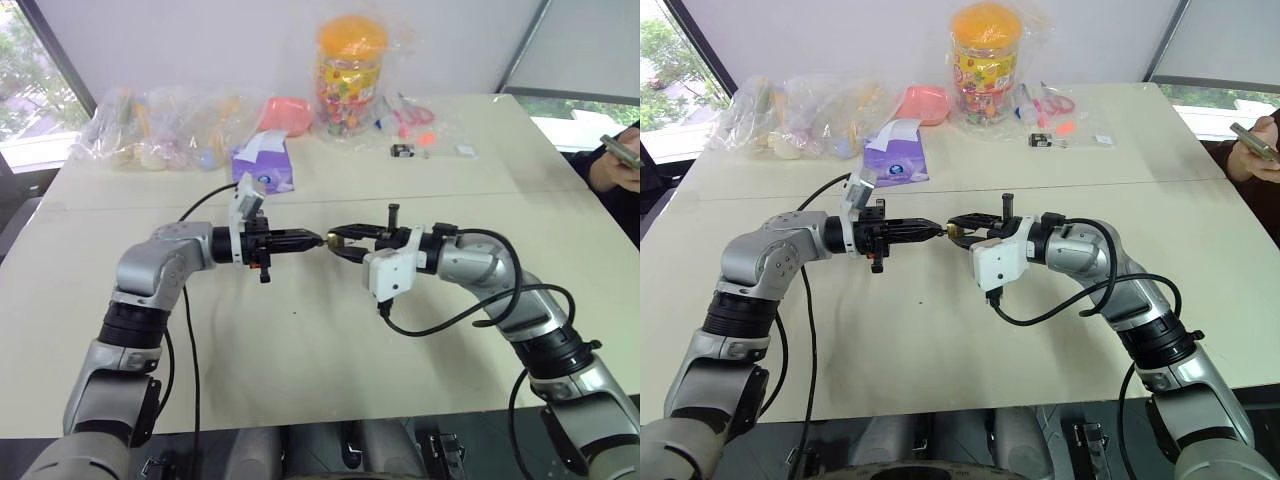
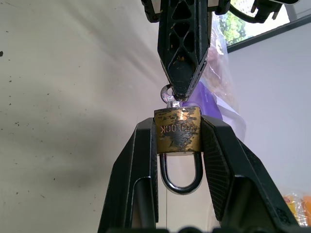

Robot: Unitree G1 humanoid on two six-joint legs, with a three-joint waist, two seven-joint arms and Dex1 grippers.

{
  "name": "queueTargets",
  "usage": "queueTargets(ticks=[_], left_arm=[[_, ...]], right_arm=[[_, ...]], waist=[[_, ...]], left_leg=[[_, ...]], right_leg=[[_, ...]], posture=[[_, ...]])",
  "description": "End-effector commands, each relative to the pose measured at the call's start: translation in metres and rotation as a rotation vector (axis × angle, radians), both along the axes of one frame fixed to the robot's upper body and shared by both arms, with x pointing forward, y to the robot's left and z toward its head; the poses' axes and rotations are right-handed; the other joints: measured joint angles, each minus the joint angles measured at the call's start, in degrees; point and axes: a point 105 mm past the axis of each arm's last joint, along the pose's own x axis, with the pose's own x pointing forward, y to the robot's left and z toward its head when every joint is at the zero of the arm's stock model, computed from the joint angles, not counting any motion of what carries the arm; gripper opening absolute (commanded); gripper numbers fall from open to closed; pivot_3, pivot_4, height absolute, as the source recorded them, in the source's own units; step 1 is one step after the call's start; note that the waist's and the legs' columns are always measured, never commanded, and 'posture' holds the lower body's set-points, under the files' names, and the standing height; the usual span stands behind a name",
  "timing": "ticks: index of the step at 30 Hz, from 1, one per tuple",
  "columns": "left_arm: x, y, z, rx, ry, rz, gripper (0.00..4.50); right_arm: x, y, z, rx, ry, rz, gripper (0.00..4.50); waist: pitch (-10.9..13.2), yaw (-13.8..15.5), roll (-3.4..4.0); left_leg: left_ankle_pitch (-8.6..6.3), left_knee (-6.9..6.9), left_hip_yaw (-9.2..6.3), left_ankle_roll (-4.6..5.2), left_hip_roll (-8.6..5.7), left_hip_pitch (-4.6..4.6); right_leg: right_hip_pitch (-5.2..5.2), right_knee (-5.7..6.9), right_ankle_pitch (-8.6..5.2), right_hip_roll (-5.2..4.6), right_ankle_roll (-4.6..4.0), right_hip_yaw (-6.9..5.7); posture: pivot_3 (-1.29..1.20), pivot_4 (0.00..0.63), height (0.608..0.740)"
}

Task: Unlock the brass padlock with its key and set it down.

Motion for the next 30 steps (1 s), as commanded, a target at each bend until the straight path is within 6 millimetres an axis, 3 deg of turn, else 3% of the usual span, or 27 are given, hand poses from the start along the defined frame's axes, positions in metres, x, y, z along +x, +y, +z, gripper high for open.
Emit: queueTargets(ticks=[1, 9, 30], left_arm=[[-0.003, -0.004, 0.003, 0.024, -0.040, -0.024, 0.04], [-0.002, -0.007, -0.004, 0.038, -0.074, -0.028, 0.04], [0.000, 0.000, 0.012, -0.033, -0.079, 0.006, 0.04]], right_arm=[[-0.005, 0.001, 0.020, 0.039, -0.065, 0.019, 0.71], [-0.003, 0.001, 0.021, 0.042, -0.067, 0.013, 0.71], [-0.007, 0.002, 0.017, 0.028, -0.050, 0.028, 0.71]], waist=[[0.0, 0.0, 0.00], [0.0, 0.0, 0.00], [0.0, 0.0, 0.00]], left_leg=[[0.00, 0.00, 0.00, 0.00, 0.00, 0.00], [0.00, 0.00, 0.00, 0.00, 0.00, 0.00], [0.00, 0.00, 0.00, 0.00, 0.00, 0.00]], right_leg=[[0.00, 0.00, 0.00, 0.00, 0.00, 0.00], [0.00, 0.00, 0.00, 0.00, 0.00, 0.00], [0.00, 0.01, 0.00, 0.00, 0.00, -0.01]], posture=[[0.00, 0.150, 0.737], [0.00, 0.150, 0.737], [0.00, 0.150, 0.737]])
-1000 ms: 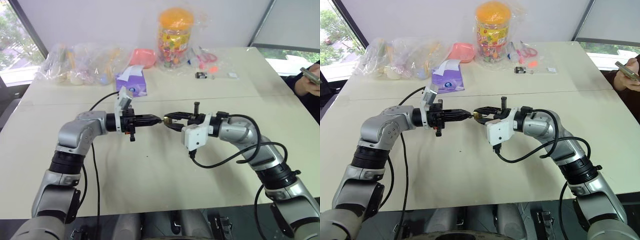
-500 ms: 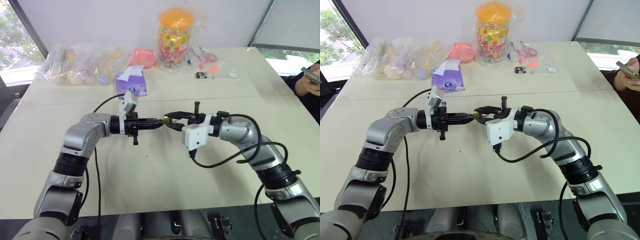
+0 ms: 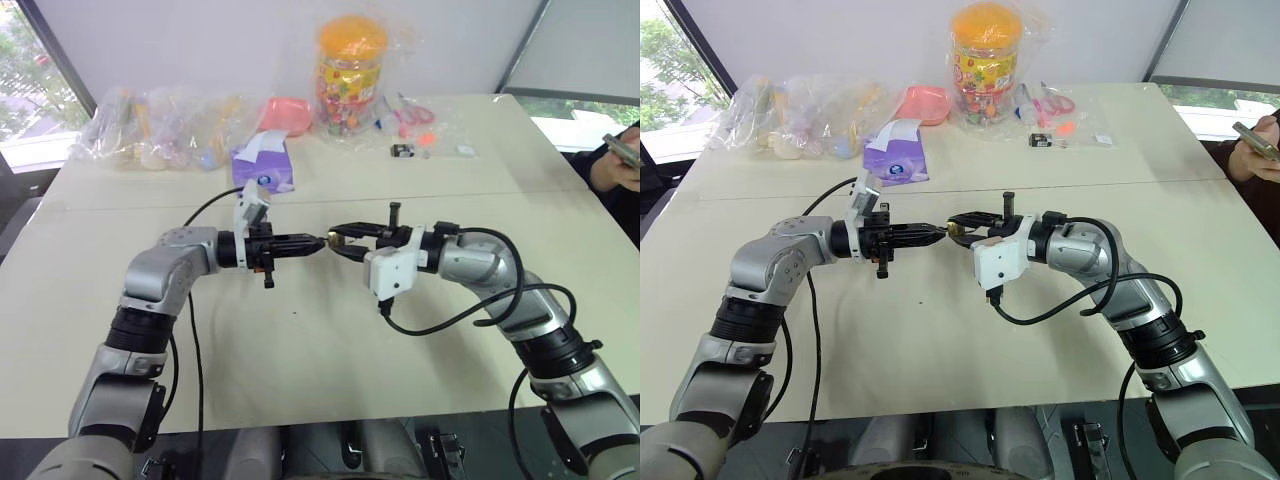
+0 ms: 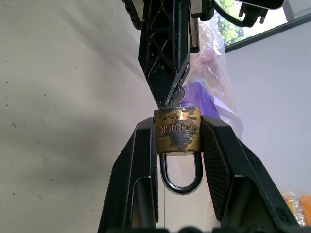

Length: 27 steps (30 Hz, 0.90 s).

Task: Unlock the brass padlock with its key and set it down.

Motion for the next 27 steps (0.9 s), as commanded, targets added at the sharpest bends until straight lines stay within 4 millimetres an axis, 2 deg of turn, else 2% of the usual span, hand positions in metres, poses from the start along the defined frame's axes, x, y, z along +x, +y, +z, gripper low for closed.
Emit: queueTargets(ticks=[1, 9, 18, 23, 27], left_arm=[[0.001, 0.003, 0.019, -0.026, -0.057, 0.007, 0.04], [0.001, -0.002, 0.017, 0.014, -0.122, 0.013, 0.04], [0.000, -0.010, 0.021, 0.136, -0.400, 0.006, 0.04], [-0.002, -0.013, 0.015, 0.239, -0.562, -0.025, 0.04], [-0.001, -0.016, 0.012, 0.327, -0.762, -0.043, 0.04]], right_arm=[[-0.006, 0.002, 0.013, 0.020, -0.043, 0.026, 0.71], [-0.008, 0.003, 0.010, 0.011, -0.033, 0.031, 0.71], [-0.012, 0.000, -0.004, -0.056, -0.008, 0.045, 0.71], [-0.014, -0.002, -0.010, -0.098, -0.012, 0.061, 0.71], [-0.014, -0.002, -0.012, -0.104, -0.006, 0.064, 0.71]], waist=[[0.0, 0.0, 0.00], [0.0, 0.0, 0.00], [0.0, 0.1, 0.00], [0.0, 0.0, 0.00], [0.0, 0.1, 0.00]], left_leg=[[0.00, 0.00, 0.00, 0.00, 0.00, 0.00], [0.00, 0.00, 0.00, 0.00, 0.00, 0.00], [0.00, 0.00, 0.01, 0.00, 0.00, 0.00], [0.00, 0.00, 0.02, 0.00, 0.00, 0.01], [0.00, 0.00, 0.03, 0.00, 0.00, 0.01]], right_leg=[[0.00, 0.00, 0.00, 0.00, 0.00, 0.00], [0.00, 0.00, 0.00, 0.00, 0.00, 0.00], [0.00, -0.01, 0.00, -0.01, 0.00, 0.01], [0.00, -0.01, 0.00, 0.01, 0.00, 0.01], [0.00, -0.01, 0.00, 0.00, 0.00, 0.00]], posture=[[0.00, 0.150, 0.737], [0.00, 0.150, 0.737], [0.00, 0.150, 0.737], [0.00, 0.150, 0.737], [0.00, 0.150, 0.737]])
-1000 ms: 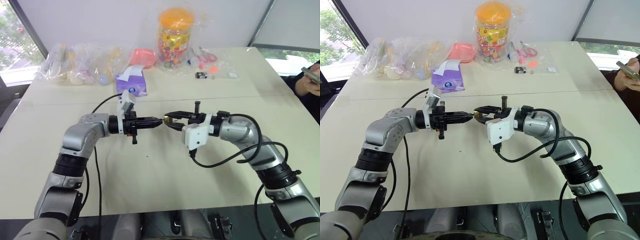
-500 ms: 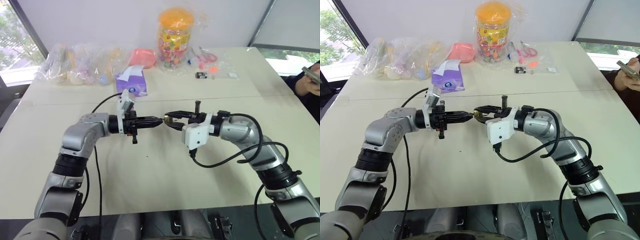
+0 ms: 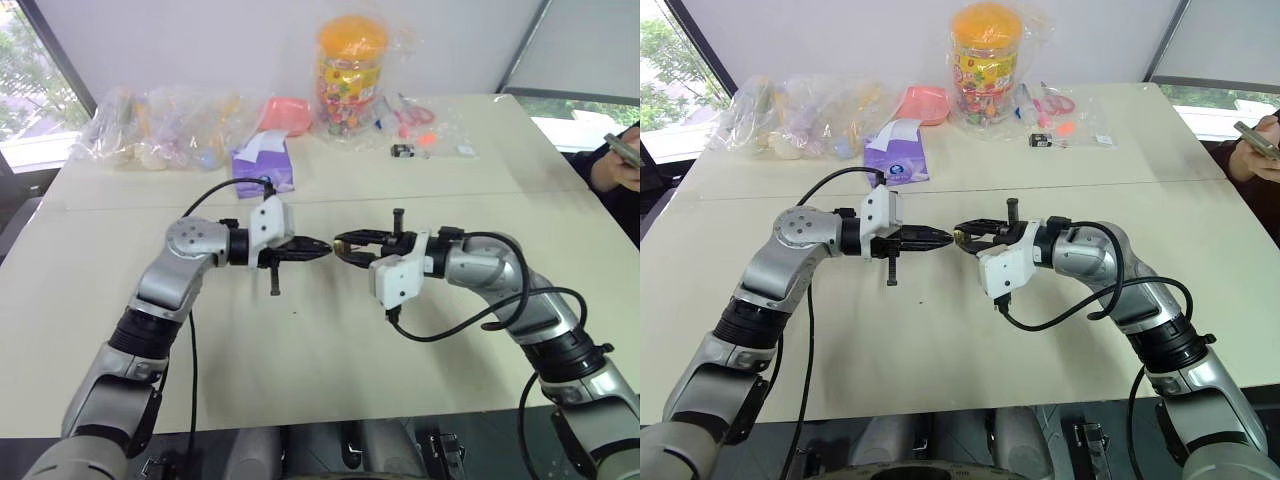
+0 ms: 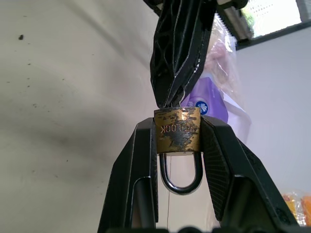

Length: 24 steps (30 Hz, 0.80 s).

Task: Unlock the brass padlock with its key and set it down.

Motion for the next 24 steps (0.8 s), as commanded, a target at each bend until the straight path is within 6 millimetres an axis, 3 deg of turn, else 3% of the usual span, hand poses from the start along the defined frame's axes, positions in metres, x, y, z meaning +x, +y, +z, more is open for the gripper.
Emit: queueTargets(ticks=[1, 6, 8, 13, 16, 19, 22, 24], left_arm=[[0.002, -0.001, 0.013, 0.040, -0.223, -0.007, 0.04], [0.004, -0.003, 0.018, 0.068, -0.365, -0.028, 0.04], [0.006, -0.003, 0.019, 0.049, -0.348, -0.013, 0.04], [0.008, 0.003, 0.018, -0.135, 0.054, 0.067, 0.04], [0.003, 0.018, 0.010, -0.275, 0.494, 0.081, 0.04], [-0.003, 0.025, 0.018, -0.390, 0.717, 0.051, 0.04], [-0.003, 0.030, 0.024, -0.450, 0.800, 0.048, 0.85], [-0.001, 0.032, 0.023, -0.458, 0.808, 0.069, 1.67]], right_arm=[[-0.009, 0.007, -0.001, -0.018, -0.009, 0.057, 0.71], [-0.009, 0.007, -0.001, -0.016, -0.005, 0.055, 0.71], [-0.008, 0.007, 0.000, -0.013, -0.004, 0.054, 0.71], [-0.007, 0.007, 0.002, -0.006, -0.005, 0.050, 0.71], [-0.005, 0.007, 0.005, 0.000, -0.012, 0.045, 0.71], [-0.005, 0.007, 0.006, 0.004, -0.016, 0.044, 0.71], [-0.005, 0.007, 0.006, 0.006, -0.016, 0.044, 0.71], [-0.005, 0.007, 0.006, 0.005, -0.016, 0.044, 0.71]], waist=[[0.0, 0.0, 0.00], [0.0, 0.0, 0.00], [0.0, 0.0, 0.00], [0.0, 0.0, 0.00], [0.0, -0.2, 0.00], [0.0, -0.3, 0.00], [0.0, -0.2, -0.04], [0.0, -0.1, -0.03]], left_leg=[[0.00, 0.00, 0.00, 0.00, 0.00, 0.00], [0.00, 0.00, 0.01, 0.00, 0.00, 0.00], [0.00, 0.00, 0.01, 0.00, 0.00, 0.00], [0.00, 0.01, 0.00, 0.01, 0.00, 0.00], [0.00, 0.01, -0.02, 0.01, 0.02, 0.00], [0.00, 0.01, -0.05, 0.01, 0.06, 0.03], [0.00, 0.02, -0.06, 0.01, 0.06, 0.02], [0.00, 0.04, -0.06, 0.01, 0.04, 0.02]], right_leg=[[0.00, 0.00, 0.00, 0.00, 0.00, -0.01], [0.00, 0.00, 0.00, 0.00, 0.00, -0.02], [0.00, 0.00, 0.00, 0.00, 0.00, -0.02], [0.00, 0.01, 0.00, 0.01, 0.01, -0.03], [0.00, 0.03, 0.00, 0.04, 0.02, -0.03], [0.00, 0.06, 0.00, 0.09, 0.02, -0.04], [0.00, 0.07, 0.00, 0.07, 0.02, -0.04], [0.01, 0.06, 0.00, 0.04, 0.01, -0.04]], posture=[[0.00, 0.150, 0.737], [0.00, 0.150, 0.737], [0.00, 0.150, 0.737], [0.00, 0.150, 0.737], [0.00, 0.150, 0.737], [0.00, 0.150, 0.737], [0.00, 0.150, 0.737], [0.00, 0.150, 0.737]])
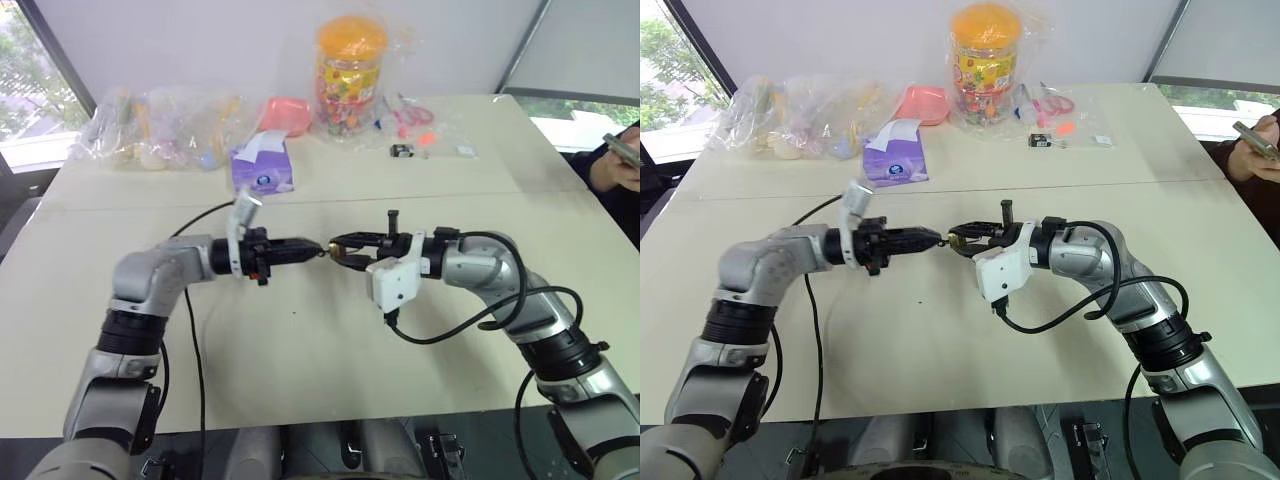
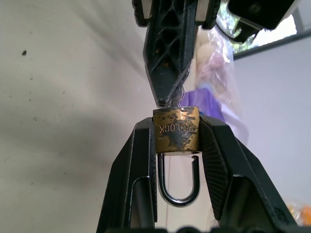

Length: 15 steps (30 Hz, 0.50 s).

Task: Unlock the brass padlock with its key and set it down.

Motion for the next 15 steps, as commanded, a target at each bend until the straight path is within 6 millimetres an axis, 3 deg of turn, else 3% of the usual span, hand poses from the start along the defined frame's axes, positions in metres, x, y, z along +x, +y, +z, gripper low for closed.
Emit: queueTargets(ticks=[1, 2, 15], left_arm=[[0.002, 0.005, 0.015, -0.041, -0.012, 0.020, 2.16], [0.001, 0.004, 0.016, -0.051, -0.015, 0.014, 2.53], [-0.010, -0.023, -0.005, 0.030, -0.096, -0.041, 2.53]], right_arm=[[-0.002, 0.002, 0.007, 0.008, -0.027, 0.013, 0.71], [-0.002, 0.002, 0.007, 0.008, -0.027, 0.013, 0.71], [-0.002, 0.002, 0.010, 0.015, -0.032, 0.014, 0.71]], waist=[[0.0, 0.1, 0.00], [0.0, 0.2, 0.00], [0.0, 0.1, 0.00]], left_leg=[[0.00, 0.00, 0.00, 0.00, -0.01, 0.00], [0.00, 0.00, 0.00, -0.01, -0.01, 0.00], [0.01, 0.00, 0.02, -0.02, -0.04, 0.00]], right_leg=[[0.01, 0.00, 0.00, -0.01, 0.00, 0.00], [0.02, 0.00, 0.00, -0.02, 0.00, 0.00], [0.02, -0.01, 0.00, -0.05, -0.02, 0.08]], posture=[[0.00, 0.150, 0.737], [0.00, 0.150, 0.737], [0.00, 0.150, 0.737]])
